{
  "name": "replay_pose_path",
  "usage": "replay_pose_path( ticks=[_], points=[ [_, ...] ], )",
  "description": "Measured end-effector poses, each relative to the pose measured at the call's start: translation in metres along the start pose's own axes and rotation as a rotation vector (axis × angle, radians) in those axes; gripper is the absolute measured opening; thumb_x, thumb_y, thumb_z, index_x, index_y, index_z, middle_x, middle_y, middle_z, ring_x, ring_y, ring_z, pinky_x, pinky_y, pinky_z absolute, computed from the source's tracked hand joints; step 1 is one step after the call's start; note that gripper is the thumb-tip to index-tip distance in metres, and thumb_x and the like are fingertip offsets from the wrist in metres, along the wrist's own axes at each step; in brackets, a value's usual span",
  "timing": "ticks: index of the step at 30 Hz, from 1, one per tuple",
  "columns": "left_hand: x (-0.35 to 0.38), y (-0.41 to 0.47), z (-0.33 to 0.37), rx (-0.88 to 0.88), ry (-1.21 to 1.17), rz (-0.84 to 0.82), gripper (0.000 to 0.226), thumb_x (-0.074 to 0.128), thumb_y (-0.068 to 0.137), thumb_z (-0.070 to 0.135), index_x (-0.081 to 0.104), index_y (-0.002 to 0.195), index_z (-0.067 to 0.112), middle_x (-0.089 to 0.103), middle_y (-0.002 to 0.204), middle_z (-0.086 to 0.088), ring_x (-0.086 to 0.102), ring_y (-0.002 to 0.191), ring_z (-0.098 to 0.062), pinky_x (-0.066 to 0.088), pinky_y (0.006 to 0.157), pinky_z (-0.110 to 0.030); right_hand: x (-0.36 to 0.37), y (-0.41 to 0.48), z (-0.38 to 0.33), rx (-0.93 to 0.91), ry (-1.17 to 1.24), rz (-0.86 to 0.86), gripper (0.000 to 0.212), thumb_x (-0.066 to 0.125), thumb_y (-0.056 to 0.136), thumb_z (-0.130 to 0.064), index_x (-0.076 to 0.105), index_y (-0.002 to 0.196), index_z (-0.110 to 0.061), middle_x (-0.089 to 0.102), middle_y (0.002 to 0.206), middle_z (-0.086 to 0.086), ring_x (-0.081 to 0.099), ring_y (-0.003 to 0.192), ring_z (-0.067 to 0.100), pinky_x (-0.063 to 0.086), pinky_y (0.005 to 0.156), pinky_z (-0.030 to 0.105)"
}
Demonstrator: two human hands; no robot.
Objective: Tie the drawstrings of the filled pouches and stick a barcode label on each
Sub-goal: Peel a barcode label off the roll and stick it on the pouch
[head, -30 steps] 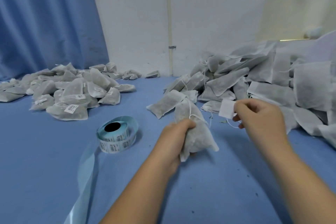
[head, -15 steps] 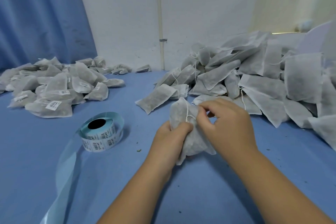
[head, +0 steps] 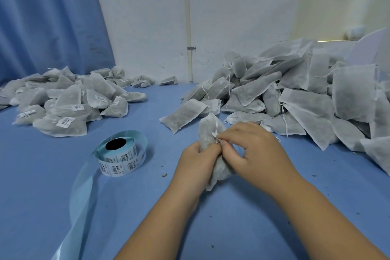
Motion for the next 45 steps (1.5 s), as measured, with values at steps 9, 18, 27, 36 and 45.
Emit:
replay_pose_path(
  ticks=[9, 18, 27, 36, 45],
  points=[
    [0.0, -0.001, 0.007, -0.013, -0.237, -0.023, 0.056, 0.056, 0.072, 0.048, 0.071, 0.087, -0.004, 0.059, 0.097, -0.045, 0.06, 0.099, -0.054, 0.045, 0.101, -0.055, 0.007, -0.003, -0.003, -0.081, -0.034, -0.108, 0.03, 0.058, 0.086, -0.03, 0.075, 0.109, -0.023, 0.069, 0.105, -0.01, 0.058, 0.091, 0.024, 0.047, 0.081, 0.046],
    [-0.007, 0.0, 0.003, 0.023, -0.18, 0.061, 0.058, 0.051, 0.088, 0.063, 0.076, 0.101, 0.011, 0.072, 0.097, -0.026, 0.068, 0.089, -0.032, 0.047, 0.081, -0.046, 0.003, -0.001, -0.002, 0.031, 0.363, -0.047, 0.016, 0.066, 0.087, -0.017, 0.08, 0.092, -0.022, 0.071, 0.106, -0.017, 0.061, 0.101, 0.005, 0.042, 0.093, 0.023],
    [-0.006, -0.008, 0.005, 0.061, -0.088, 0.082, 0.034, 0.054, 0.097, 0.044, 0.075, 0.101, 0.018, 0.078, 0.094, -0.002, 0.074, 0.09, -0.017, 0.058, 0.081, -0.034, 0.03, -0.011, 0.03, 0.603, 0.78, -0.079, 0.016, 0.069, 0.084, -0.041, 0.069, 0.092, -0.027, 0.068, 0.078, -0.017, 0.065, 0.072, -0.003, 0.046, 0.062, 0.013],
    [-0.034, -0.022, 0.022, 0.033, -0.028, 0.233, 0.041, 0.052, 0.097, 0.046, 0.075, 0.091, 0.013, 0.078, 0.086, -0.004, 0.074, 0.085, -0.019, 0.055, 0.076, -0.033, 0.044, -0.011, 0.012, 0.627, 1.222, -0.215, 0.035, 0.071, 0.074, -0.01, 0.068, 0.109, -0.005, 0.075, 0.099, 0.014, 0.072, 0.088, 0.024, 0.057, 0.07, 0.027],
    [-0.063, -0.039, 0.055, 0.084, 0.173, 0.135, 0.025, 0.057, 0.098, 0.032, 0.073, 0.092, 0.014, 0.077, 0.092, -0.005, 0.073, 0.09, -0.02, 0.056, 0.082, -0.033, 0.054, 0.006, -0.023, 0.706, 1.232, -0.162, 0.032, 0.075, 0.073, -0.03, 0.063, 0.089, -0.005, 0.072, 0.072, 0.005, 0.069, 0.062, 0.015, 0.052, 0.051, 0.023]
  ],
)
Point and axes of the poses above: each hand's wrist, its own y-axis towards the middle knuckle, its own x-axis out of the palm, z = x × y, the point moved 7 cm from there along y, towards the middle knuckle
